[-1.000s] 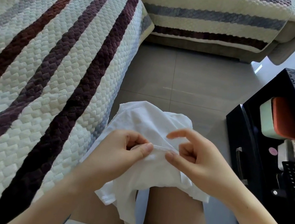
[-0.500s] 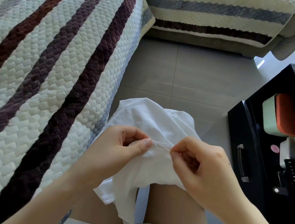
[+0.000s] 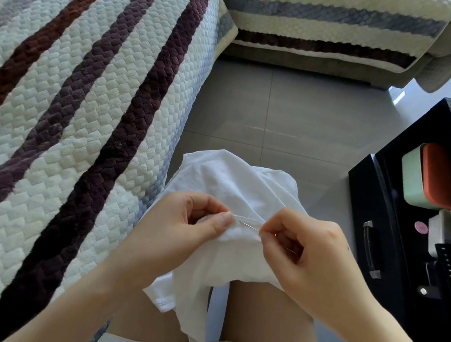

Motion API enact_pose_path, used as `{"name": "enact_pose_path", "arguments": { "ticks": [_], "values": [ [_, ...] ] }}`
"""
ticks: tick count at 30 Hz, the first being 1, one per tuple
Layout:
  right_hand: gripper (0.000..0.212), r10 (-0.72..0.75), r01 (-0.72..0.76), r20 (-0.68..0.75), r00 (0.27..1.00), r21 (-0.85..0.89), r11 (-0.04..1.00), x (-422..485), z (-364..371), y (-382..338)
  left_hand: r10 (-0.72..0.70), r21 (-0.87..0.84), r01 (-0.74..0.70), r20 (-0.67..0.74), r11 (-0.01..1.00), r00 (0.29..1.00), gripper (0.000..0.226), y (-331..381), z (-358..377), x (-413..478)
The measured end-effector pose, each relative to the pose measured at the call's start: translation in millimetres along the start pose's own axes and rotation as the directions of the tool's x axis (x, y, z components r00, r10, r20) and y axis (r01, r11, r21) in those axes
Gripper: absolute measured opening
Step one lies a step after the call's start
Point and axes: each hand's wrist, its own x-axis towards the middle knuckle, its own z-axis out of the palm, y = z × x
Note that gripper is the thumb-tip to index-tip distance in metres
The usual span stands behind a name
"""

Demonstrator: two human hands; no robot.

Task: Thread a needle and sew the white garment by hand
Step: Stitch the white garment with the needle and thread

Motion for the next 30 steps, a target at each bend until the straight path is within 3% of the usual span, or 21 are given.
{"name": "enact_pose_path", "arguments": {
  "ticks": [21,30],
  "values": [
    [0.012,-0.044,0.046,0.020,0.999,-0.131,0.990,6.5,3.6,-7.0,0.131,0.218,-0.133,0.024,0.967,0.991,0.010,3.6,3.6,-2.2],
    [0.012,0.057,-0.065,0.054,0.997,0.154,0.986,6.8,-3.9,-3.4,0.011,0.106,-0.008,-0.026,0.994,1.000,0.009,1.9,-0.2,-0.6]
  ]
}}
